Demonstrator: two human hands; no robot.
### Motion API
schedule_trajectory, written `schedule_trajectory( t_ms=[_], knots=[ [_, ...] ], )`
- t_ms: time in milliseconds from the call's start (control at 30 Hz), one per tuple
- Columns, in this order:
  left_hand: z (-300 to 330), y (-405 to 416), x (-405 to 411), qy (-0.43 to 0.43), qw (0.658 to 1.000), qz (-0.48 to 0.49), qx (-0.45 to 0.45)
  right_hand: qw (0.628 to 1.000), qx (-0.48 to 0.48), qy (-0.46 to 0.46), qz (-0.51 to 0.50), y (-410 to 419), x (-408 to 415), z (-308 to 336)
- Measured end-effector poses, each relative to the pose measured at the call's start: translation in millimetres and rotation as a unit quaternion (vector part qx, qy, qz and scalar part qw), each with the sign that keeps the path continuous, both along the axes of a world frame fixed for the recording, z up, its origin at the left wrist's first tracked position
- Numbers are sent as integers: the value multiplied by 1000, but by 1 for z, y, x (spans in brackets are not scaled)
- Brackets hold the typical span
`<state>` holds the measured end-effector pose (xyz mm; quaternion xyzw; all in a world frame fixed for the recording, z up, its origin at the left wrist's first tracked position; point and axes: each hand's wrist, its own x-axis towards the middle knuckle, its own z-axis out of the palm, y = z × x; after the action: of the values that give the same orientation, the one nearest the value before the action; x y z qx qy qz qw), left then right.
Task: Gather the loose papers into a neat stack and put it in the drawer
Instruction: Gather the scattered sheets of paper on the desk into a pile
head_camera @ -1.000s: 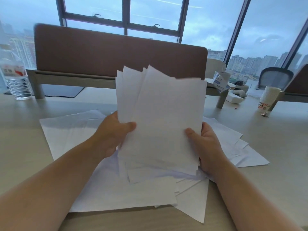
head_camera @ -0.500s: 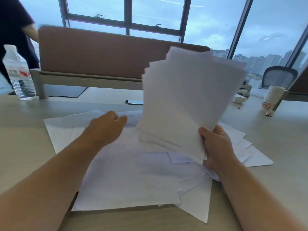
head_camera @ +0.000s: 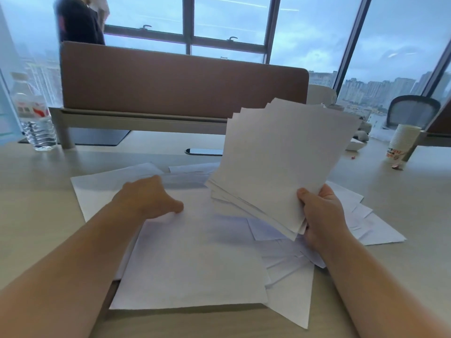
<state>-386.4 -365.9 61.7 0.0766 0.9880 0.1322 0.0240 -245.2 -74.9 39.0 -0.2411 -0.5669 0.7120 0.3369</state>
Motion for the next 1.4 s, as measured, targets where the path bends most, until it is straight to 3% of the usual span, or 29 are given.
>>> schedule_trajectory(
  t_ms=[167,733,1100,1267,1400],
  knots=[
    [1,-10,-5,-21,997,47,-54,999,26,-16,8,0,-2,-3],
    [3,3,3,23,991,-18,131,997,58,-35,19,-1,-1,-7],
    [7,5,-1,45,951,15,305,997,67,-41,15,2,-3,-7],
    [6,2,-5,4,887,55,459,997,70,-37,15,2,-1,-5],
    [4,3,-4,-44,898,28,438,996,78,-37,4,3,0,-5]
  ],
)
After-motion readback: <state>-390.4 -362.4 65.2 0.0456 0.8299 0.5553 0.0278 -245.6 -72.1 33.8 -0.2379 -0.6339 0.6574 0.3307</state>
